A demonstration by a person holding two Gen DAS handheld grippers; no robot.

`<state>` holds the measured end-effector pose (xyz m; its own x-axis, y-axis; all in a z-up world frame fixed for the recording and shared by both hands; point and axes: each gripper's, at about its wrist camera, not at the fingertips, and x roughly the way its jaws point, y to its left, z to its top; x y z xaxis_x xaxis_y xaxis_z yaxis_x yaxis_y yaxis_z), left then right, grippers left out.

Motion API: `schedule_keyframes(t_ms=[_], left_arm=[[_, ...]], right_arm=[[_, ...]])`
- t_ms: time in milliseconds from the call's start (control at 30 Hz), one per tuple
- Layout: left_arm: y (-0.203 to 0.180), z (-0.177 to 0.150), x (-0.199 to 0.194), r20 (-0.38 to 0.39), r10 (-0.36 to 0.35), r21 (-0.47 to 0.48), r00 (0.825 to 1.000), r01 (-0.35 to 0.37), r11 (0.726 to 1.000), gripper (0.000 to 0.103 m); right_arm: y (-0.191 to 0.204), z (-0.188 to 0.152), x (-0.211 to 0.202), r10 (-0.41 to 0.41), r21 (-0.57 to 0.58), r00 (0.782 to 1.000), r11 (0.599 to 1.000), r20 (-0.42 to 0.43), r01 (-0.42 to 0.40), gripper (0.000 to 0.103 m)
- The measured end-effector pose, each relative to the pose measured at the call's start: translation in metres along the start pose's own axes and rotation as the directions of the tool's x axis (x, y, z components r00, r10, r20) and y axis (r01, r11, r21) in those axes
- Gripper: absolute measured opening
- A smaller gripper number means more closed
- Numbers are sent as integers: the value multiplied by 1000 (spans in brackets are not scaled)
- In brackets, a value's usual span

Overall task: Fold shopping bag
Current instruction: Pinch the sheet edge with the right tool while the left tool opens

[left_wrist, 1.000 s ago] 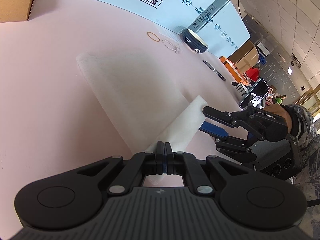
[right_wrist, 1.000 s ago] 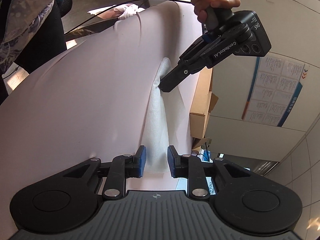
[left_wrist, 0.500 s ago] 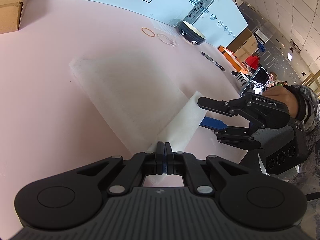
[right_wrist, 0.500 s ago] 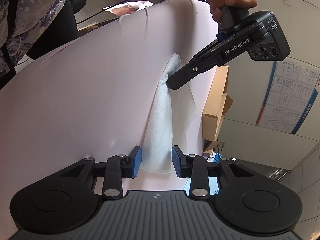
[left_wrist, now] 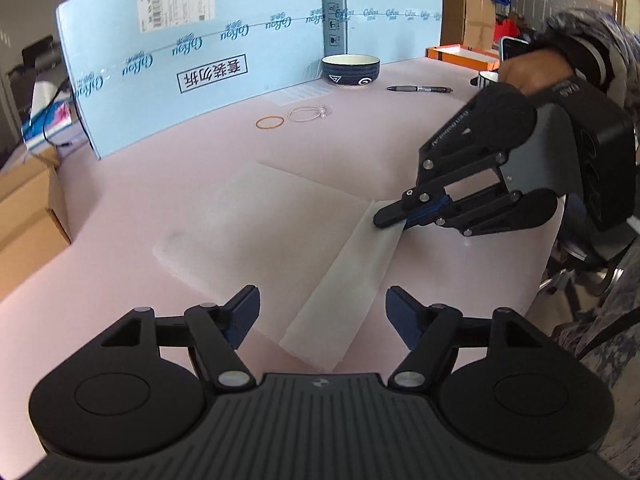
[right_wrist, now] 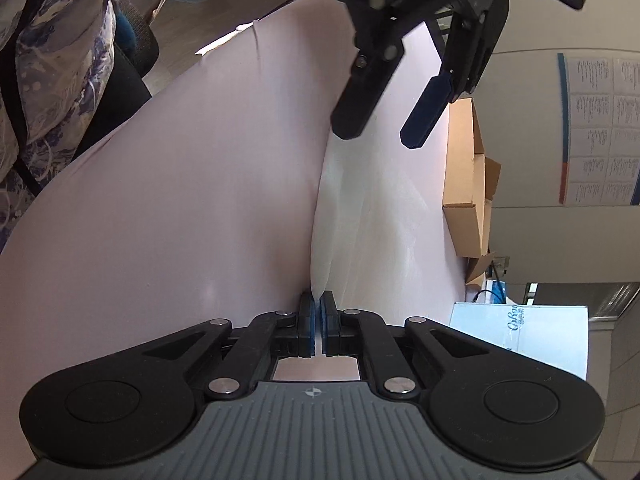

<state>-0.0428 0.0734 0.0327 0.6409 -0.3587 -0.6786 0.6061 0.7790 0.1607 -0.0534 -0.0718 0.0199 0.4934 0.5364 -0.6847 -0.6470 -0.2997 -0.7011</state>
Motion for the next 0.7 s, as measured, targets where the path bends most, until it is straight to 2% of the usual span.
schedule_keyframes(t_ms=[133, 167, 200, 333, 500, 700], left_arm=[[-6, 2, 0, 20, 11, 41, 1000, -12, 999, 65], [-5, 2, 2, 23, 16, 47, 1000, -17, 999, 60], [-5, 3, 3, 22, 15, 50, 1000, -16, 999, 56], [-3, 1, 12, -15, 18, 58, 1000, -17, 998, 56], [1, 1, 14, -23, 1, 35, 1000, 0, 999, 37], [10, -2, 9, -20, -15, -23, 1000, 15, 1000, 27]], right_arm=[[-15, -7, -2, 66, 131, 997, 989, 38, -71, 5], [-19, -9, -3, 82, 163, 995, 983, 49, -89, 5], [-23, -10, -4, 97, 195, 993, 975, 60, -107, 5], [-38, -17, -6, 153, 315, 982, 932, 110, -180, 5], [-51, -26, 0, 195, 383, 970, 893, 148, -238, 5], [-67, -36, 7, 240, 458, 951, 835, 198, -306, 5]])
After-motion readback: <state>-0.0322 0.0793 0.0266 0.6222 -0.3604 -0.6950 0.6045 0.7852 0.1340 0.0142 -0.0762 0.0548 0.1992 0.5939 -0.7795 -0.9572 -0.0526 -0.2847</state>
